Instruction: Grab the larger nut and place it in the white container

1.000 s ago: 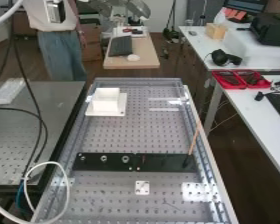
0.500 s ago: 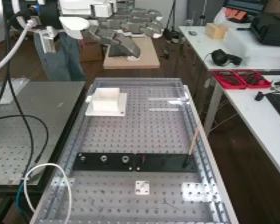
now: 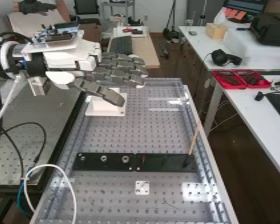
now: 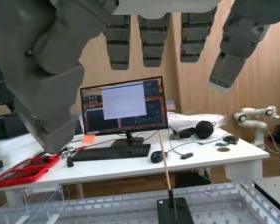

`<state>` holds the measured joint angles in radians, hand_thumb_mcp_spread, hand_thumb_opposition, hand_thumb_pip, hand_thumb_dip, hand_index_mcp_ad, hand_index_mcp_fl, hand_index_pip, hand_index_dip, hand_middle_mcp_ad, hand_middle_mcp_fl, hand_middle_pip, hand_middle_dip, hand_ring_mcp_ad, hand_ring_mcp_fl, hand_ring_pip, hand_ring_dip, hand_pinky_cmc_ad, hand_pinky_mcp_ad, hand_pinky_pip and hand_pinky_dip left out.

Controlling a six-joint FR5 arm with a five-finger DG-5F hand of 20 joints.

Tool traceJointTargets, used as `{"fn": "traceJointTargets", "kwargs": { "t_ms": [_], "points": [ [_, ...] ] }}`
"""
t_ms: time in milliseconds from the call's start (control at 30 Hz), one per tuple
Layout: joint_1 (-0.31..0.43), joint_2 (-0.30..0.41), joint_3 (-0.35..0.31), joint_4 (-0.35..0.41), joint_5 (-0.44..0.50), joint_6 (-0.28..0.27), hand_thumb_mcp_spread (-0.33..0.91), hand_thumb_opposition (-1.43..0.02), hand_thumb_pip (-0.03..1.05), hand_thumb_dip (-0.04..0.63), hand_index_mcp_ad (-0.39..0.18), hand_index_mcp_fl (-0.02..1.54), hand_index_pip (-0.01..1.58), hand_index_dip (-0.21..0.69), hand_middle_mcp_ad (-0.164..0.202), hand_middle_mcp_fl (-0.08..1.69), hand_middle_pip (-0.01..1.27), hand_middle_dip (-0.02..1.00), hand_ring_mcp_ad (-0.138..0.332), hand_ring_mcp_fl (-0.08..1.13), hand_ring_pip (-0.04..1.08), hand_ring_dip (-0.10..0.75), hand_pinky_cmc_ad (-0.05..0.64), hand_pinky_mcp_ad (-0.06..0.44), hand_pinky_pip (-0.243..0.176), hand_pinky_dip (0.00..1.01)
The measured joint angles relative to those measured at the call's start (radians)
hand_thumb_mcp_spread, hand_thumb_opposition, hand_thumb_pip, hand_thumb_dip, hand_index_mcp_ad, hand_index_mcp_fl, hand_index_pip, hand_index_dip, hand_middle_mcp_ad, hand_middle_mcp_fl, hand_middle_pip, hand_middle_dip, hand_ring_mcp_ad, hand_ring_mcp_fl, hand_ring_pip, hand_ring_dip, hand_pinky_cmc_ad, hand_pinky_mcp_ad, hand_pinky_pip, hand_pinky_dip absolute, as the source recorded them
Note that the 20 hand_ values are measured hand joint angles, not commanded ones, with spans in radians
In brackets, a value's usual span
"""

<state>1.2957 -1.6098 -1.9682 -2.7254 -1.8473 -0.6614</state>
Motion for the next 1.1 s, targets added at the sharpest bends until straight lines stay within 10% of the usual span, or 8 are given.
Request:
{"fn": "traceJointTargets", "kwargs": {
  "t_ms": [1100],
  "points": [
    [-0.092,-0.211,-0.183,0.347,0.006,-0.035,0.33,-0.9,0.67,0.159,-0.178,0.02,1.51,0.005,0.068,0.01,0.14,0.21,0.18,0.0,0.08,0.134,0.417,0.346,-0.11,0.58]
  ]
}}
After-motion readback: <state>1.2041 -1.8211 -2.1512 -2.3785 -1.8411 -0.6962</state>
